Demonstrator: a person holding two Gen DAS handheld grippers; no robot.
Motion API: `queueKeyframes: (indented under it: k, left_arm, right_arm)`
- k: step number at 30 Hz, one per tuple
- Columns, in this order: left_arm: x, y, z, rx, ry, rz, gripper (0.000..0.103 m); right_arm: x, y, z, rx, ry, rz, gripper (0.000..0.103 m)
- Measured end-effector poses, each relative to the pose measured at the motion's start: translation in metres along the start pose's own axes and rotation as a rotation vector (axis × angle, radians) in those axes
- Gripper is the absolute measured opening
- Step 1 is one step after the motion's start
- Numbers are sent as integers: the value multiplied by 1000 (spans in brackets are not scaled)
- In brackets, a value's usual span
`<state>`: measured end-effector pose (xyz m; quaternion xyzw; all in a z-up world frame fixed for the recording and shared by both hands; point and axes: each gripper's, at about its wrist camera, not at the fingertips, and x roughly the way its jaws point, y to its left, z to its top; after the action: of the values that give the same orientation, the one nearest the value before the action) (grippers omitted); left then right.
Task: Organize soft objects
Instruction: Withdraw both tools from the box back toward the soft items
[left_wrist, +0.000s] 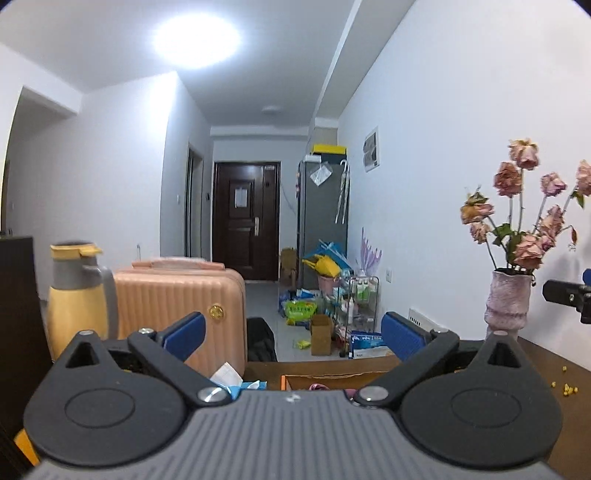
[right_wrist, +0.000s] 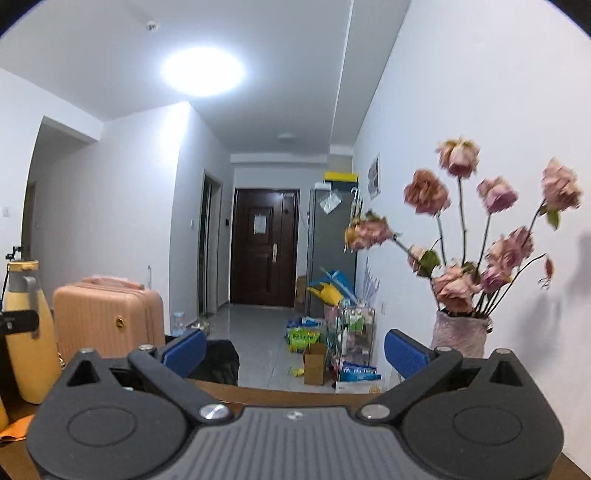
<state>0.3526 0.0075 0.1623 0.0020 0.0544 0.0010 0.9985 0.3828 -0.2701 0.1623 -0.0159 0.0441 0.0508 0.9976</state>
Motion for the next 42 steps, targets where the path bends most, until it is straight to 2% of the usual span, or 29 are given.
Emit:
queueKeyframes:
  k: [7, 11, 19, 23, 30, 34, 36, 42]
  left_arm:
    - [-65, -6, -17, 4, -30, -8, 103]
    - [-103, -9, -39, 16, 3, 13, 103]
    - [-177, 4, -88, 8, 30, 4, 103]
    - [-207, 8, -108, 2, 22, 27, 103]
    - [-257, 11, -143, 0, 46, -3, 103]
    - [-275, 9, -161, 34, 70, -53, 103]
    - [-279, 8, -169, 41, 86, -51, 103]
    - [-271, 5, -175, 28, 115, -55, 103]
  right_arm:
    - [-64, 15, -15, -15, 4, -2, 103]
    - [-95, 17, -31, -5, 20, 18, 103]
    - [-165, 18, -81, 62, 76, 109, 103]
    - [-204, 24, -107, 74, 80, 115, 103]
    - [-267, 25, -156, 158, 90, 124, 103]
    - [-293, 27, -176, 136, 109, 109, 103]
    - [-302, 27, -182, 132, 112, 100, 103]
    - [-300, 38, -191, 118, 140, 119, 103]
